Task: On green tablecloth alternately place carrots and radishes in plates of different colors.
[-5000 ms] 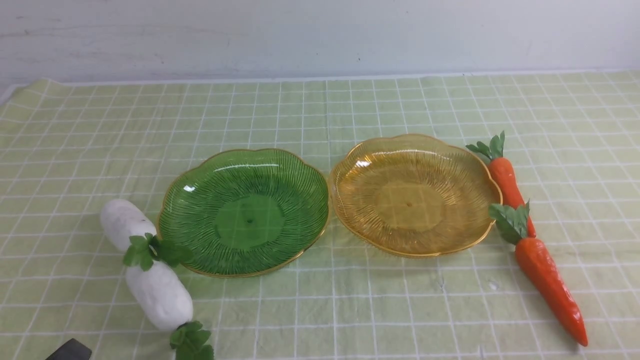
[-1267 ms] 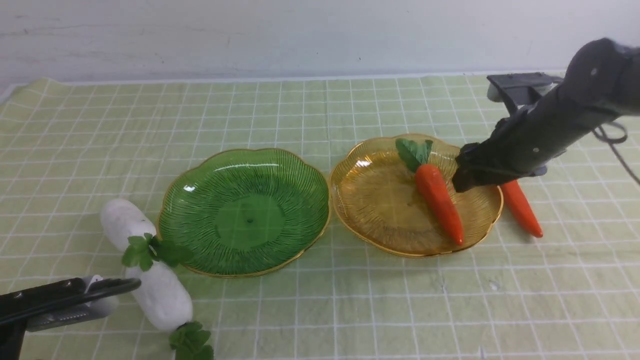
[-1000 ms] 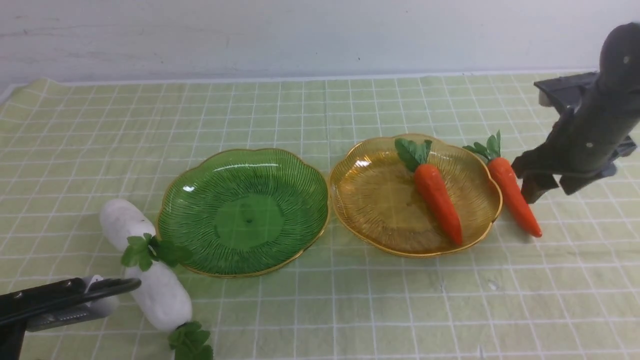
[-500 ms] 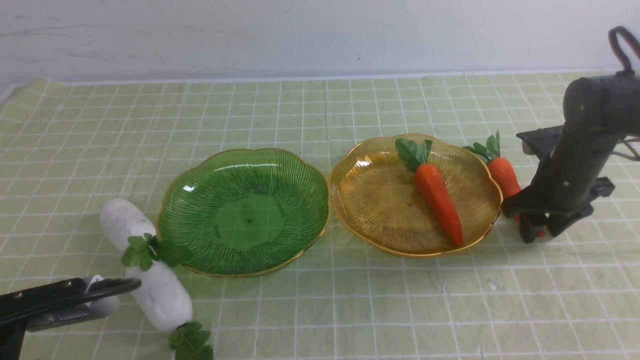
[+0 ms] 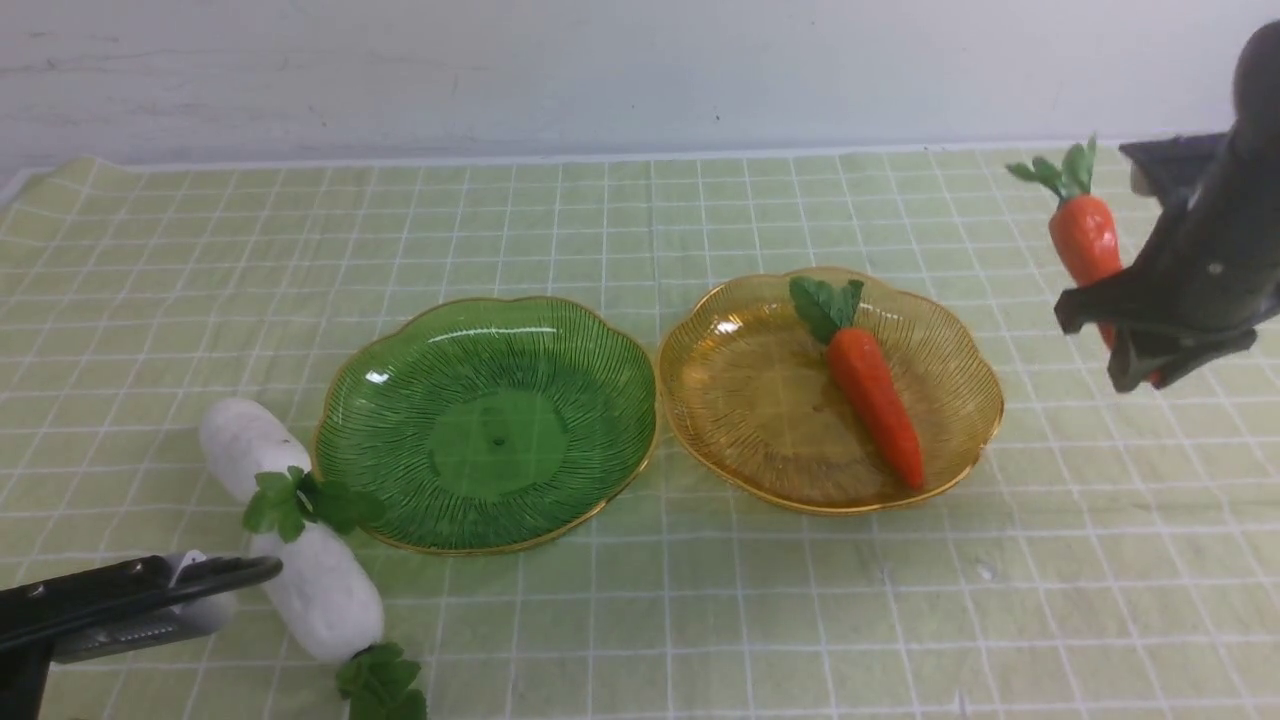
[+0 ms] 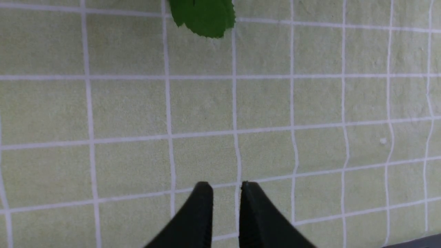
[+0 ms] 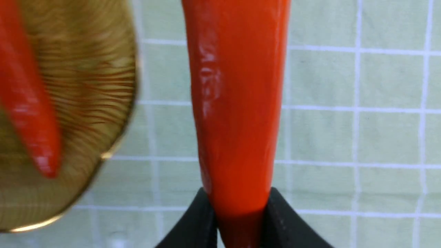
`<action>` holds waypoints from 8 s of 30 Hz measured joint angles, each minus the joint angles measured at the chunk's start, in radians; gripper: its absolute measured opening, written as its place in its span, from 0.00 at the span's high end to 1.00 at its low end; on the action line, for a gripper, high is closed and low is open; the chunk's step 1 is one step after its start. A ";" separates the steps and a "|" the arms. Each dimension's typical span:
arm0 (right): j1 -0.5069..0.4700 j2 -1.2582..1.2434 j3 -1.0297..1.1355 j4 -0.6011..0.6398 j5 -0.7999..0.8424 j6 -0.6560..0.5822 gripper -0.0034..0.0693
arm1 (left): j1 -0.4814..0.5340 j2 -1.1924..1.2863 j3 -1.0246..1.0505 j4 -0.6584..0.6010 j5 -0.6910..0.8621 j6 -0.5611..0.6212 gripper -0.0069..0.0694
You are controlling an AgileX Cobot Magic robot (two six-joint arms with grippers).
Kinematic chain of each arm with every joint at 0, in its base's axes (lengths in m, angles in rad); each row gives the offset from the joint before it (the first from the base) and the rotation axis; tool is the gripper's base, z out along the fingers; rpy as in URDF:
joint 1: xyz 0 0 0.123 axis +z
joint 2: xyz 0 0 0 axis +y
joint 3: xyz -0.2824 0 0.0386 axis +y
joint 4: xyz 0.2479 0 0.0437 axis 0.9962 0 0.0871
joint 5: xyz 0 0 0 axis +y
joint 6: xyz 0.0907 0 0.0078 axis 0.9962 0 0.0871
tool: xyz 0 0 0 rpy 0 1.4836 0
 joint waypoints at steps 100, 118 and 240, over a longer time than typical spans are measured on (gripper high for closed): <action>0.137 -0.872 0.559 0.246 0.080 -0.190 0.90 | 0.016 0.497 -0.306 0.188 -0.121 -0.183 0.33; 0.137 -0.872 0.559 0.246 0.036 -0.190 0.90 | -0.104 0.832 -0.821 0.028 -0.040 -0.053 0.33; 0.137 -1.638 1.254 0.027 -0.950 -0.108 0.93 | -0.101 1.202 -1.305 0.256 0.178 0.089 0.92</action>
